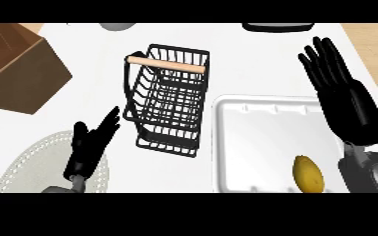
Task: Pick the lemon from the tray and place it in the tiered basket
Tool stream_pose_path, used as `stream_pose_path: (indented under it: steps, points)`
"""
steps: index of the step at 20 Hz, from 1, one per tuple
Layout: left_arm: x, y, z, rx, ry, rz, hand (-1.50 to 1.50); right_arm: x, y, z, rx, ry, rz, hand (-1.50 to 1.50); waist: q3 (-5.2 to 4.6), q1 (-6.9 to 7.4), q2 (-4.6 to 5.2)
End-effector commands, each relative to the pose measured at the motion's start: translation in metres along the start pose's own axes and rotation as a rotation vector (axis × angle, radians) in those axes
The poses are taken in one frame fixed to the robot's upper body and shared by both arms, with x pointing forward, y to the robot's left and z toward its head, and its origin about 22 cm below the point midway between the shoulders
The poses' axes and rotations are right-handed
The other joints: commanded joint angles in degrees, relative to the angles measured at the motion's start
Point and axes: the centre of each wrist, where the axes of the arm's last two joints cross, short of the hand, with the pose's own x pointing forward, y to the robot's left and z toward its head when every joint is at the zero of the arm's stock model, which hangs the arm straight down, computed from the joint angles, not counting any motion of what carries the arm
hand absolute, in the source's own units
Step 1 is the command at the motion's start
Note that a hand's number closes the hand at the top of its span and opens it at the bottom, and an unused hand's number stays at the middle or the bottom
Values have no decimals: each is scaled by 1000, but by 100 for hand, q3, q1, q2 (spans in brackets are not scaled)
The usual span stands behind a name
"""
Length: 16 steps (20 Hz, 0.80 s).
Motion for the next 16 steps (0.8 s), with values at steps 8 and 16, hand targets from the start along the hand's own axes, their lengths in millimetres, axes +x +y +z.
stream_pose_path:
  steps: [8, 16]
  points:
    - [52, 49, 8, 170, -240, 43, 0, -44, -54, 110, -606, 297, 310, 150, -84, -479, 48]
    - [53, 46, 12, 113, -262, 45, 0, -33, 15, 145, -728, 202, 419, -150, -66, -56, 6]
